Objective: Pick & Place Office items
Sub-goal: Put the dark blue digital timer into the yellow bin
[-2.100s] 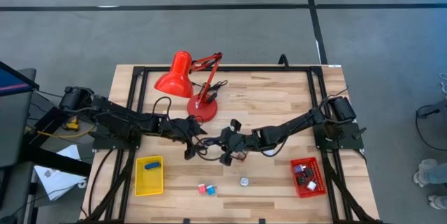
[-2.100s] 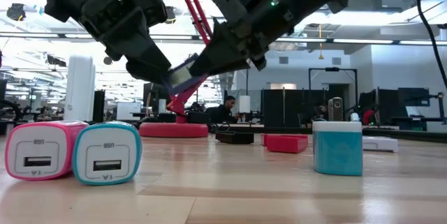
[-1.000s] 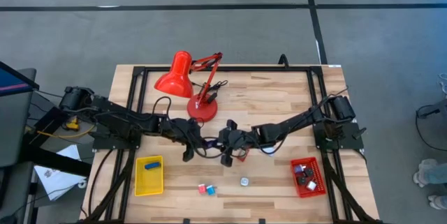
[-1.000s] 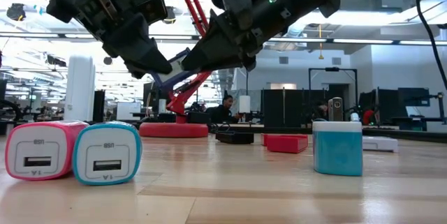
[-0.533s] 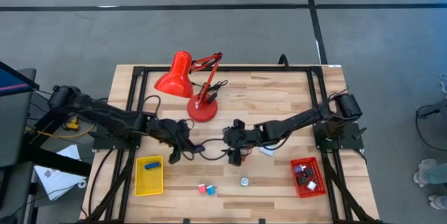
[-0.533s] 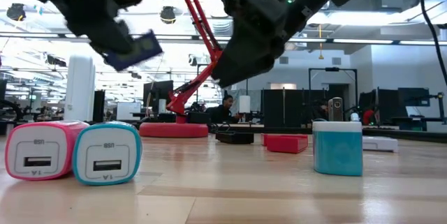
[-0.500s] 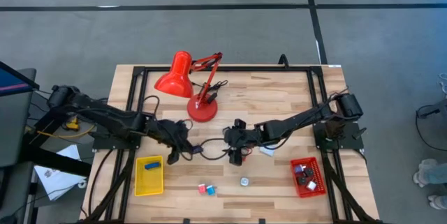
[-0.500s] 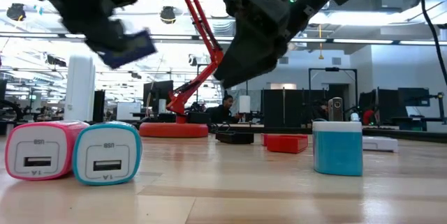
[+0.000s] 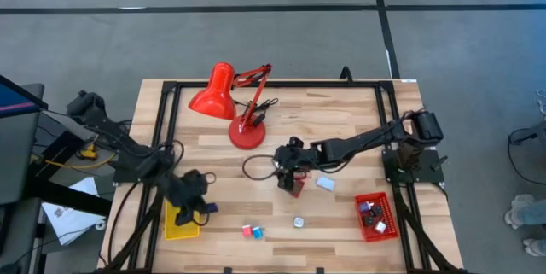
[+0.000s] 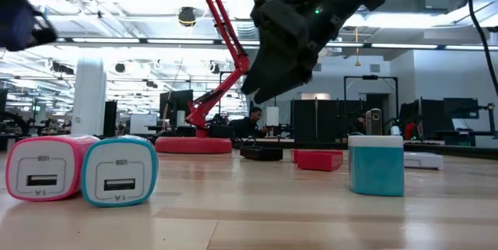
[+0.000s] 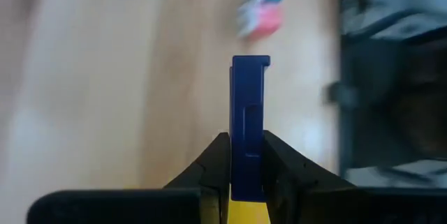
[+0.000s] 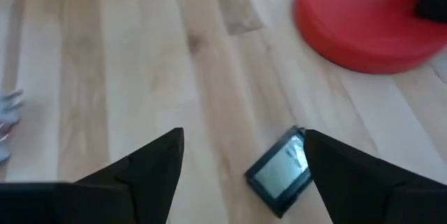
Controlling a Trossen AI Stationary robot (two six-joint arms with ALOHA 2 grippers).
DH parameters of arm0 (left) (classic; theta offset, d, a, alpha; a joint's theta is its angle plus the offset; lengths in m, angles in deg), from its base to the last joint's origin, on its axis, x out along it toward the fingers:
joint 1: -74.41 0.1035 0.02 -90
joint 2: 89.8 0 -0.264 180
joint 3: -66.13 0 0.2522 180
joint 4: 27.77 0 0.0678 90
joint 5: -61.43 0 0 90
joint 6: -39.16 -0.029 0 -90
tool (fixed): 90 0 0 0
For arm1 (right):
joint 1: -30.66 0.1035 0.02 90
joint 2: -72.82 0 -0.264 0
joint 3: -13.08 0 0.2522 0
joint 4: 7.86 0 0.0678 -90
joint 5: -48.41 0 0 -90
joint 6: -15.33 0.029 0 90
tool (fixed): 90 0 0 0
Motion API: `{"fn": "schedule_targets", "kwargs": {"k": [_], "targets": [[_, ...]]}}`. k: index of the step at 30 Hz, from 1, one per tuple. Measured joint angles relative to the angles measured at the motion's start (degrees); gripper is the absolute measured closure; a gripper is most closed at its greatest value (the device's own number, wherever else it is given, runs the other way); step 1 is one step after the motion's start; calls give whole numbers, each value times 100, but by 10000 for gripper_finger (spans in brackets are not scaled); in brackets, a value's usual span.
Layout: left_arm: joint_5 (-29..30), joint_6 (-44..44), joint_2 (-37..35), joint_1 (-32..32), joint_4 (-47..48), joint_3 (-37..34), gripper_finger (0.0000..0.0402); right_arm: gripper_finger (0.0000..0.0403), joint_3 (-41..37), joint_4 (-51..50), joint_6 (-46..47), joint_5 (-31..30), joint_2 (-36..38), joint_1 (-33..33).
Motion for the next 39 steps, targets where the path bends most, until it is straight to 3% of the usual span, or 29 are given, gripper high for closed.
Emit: {"fn": "schedule_targets", "kwargs": {"k": [4, 11, 17, 26, 39], "targets": [[494, 1003, 51, -600, 1123, 231, 352, 116, 0, -13, 208, -3, -2, -148], [732, 2037, 54, -1618, 1376, 231, 352, 116, 0, -72, 340, -7, -2, -250], [919, 3296, 394, -2303, 2205, 235, 352, 116, 0, -72, 342, -7, -2, -267], [1070, 3508, 1363, -2636, 2043, 235, 342, 117, 0, -65, 346, -4, -2, -303], [1290, 3506, 2035, -2634, 1779, 233, 336, 117, 1, -56, 493, -2, -4, -339]]}}
